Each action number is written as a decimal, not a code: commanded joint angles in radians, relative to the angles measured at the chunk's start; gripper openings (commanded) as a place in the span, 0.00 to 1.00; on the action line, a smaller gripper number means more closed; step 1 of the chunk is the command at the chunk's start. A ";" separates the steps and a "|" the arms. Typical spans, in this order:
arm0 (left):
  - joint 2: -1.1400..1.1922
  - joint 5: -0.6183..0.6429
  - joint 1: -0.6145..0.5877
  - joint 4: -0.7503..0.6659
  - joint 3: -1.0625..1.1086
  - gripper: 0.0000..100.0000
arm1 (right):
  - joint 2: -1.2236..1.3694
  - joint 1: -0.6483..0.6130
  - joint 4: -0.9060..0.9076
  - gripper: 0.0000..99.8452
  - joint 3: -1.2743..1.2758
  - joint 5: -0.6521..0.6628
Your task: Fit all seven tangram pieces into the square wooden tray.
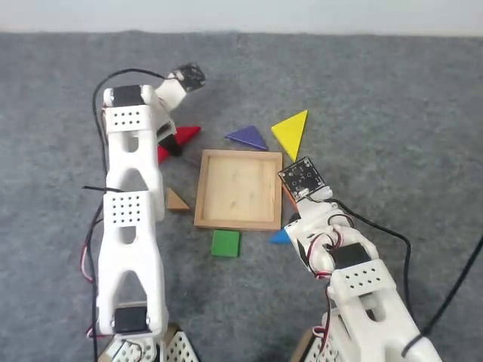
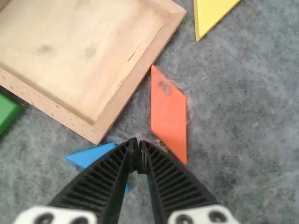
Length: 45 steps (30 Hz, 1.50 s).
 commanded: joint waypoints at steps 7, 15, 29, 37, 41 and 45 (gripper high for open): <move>0.055 -0.160 0.025 0.071 0.056 0.16 | 0.005 0.012 -0.024 0.01 -0.038 -0.006; 0.055 -0.186 0.011 0.144 -0.031 0.13 | 0.005 0.018 -0.022 0.01 -0.038 -0.005; -0.259 -0.187 -0.063 0.147 0.344 0.11 | 0.005 0.016 -0.025 0.01 -0.040 -0.003; -0.873 -0.133 -0.037 0.110 1.124 0.06 | 0.005 0.015 -0.025 0.01 -0.040 -0.003; -1.073 0.203 -0.043 -0.203 1.282 0.06 | 0.005 0.013 -0.021 0.01 -0.048 -0.006; -1.088 0.617 -0.040 -0.589 1.320 0.07 | 0.005 0.015 -0.018 0.01 -0.048 -0.006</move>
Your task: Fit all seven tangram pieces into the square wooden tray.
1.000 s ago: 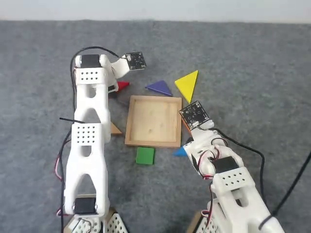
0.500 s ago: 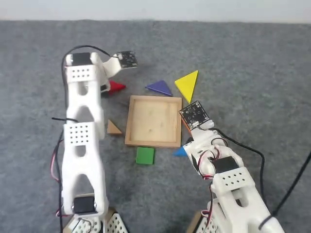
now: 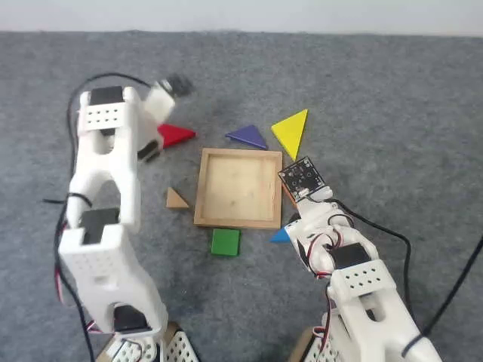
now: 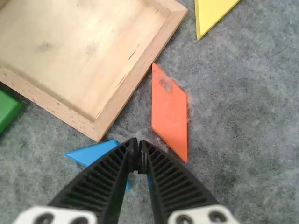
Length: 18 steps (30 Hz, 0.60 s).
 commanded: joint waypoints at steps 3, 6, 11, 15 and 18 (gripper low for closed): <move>-0.051 0.562 0.009 -0.446 -0.002 0.07 | 0.005 0.016 -0.018 0.01 -0.048 -0.006; 0.029 0.746 0.009 -0.548 -0.024 0.06 | 0.005 0.018 -0.016 0.01 -0.048 -0.006; 0.265 0.925 0.009 -0.453 -0.275 0.07 | 0.005 0.018 -0.016 0.01 -0.048 -0.005; 0.529 0.930 0.020 -0.077 -0.714 0.07 | 0.005 0.018 -0.016 0.01 -0.048 -0.005; 0.763 0.924 0.044 0.144 -1.076 0.07 | 0.005 0.018 -0.016 0.01 -0.048 -0.005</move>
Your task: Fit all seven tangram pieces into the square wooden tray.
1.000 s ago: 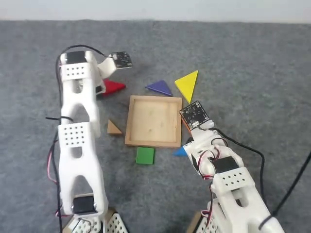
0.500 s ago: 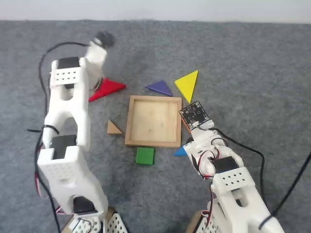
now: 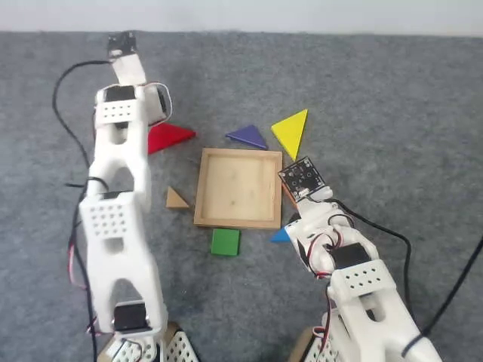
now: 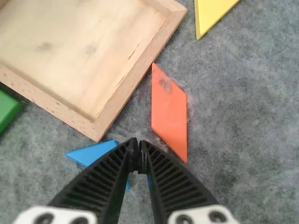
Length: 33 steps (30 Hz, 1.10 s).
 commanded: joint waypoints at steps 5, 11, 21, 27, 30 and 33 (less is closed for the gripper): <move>0.419 0.011 0.023 0.404 -0.852 0.07 | 0.005 0.019 -0.015 0.01 -0.048 -0.003; 0.302 -0.043 0.029 0.531 -0.728 0.06 | 0.005 0.019 -0.015 0.01 -0.046 -0.002; -0.014 -0.336 0.006 0.534 -0.074 0.06 | 0.005 0.053 -0.016 0.01 -0.048 -0.002; -0.381 -0.477 0.002 0.525 0.437 0.06 | 0.005 0.054 -0.016 0.01 -0.048 -0.002; -0.511 -0.542 0.002 0.506 0.607 0.06 | 0.005 0.056 -0.016 0.01 -0.046 -0.002; -0.592 -0.592 -0.011 0.480 0.711 0.06 | 0.005 0.056 -0.015 0.01 -0.044 -0.002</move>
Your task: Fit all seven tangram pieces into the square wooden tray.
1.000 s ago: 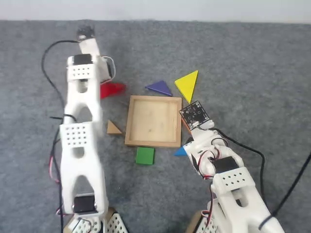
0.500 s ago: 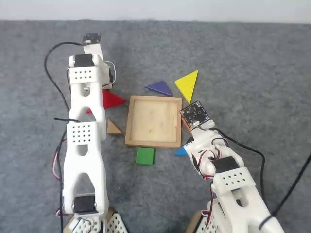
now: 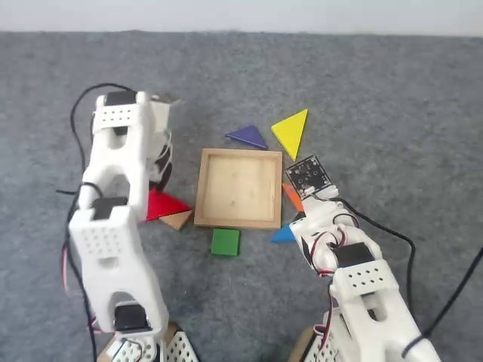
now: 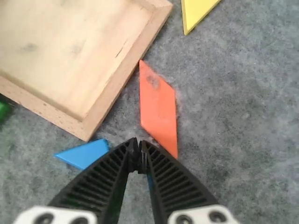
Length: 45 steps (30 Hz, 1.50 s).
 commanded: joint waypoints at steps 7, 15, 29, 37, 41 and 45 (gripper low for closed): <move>-0.287 -0.399 -0.087 -0.011 0.093 0.11 | 0.005 0.016 -0.013 0.01 -0.041 -0.002; -0.356 -0.887 -0.129 -0.023 0.154 0.23 | 0.005 0.013 0.022 0.01 -0.046 -0.002; -0.356 -1.206 -0.084 -0.370 0.460 0.27 | 0.005 0.008 0.200 0.01 -0.115 -0.052; -0.354 -1.195 -0.087 -0.479 0.458 0.33 | 0.005 0.015 0.203 0.01 -0.118 -0.052; -0.351 -1.129 -0.069 -0.528 0.461 0.33 | 0.005 0.015 0.203 0.01 -0.118 -0.052; -0.282 -1.049 -0.031 -0.523 0.433 0.33 | 0.005 0.015 0.203 0.01 -0.118 -0.052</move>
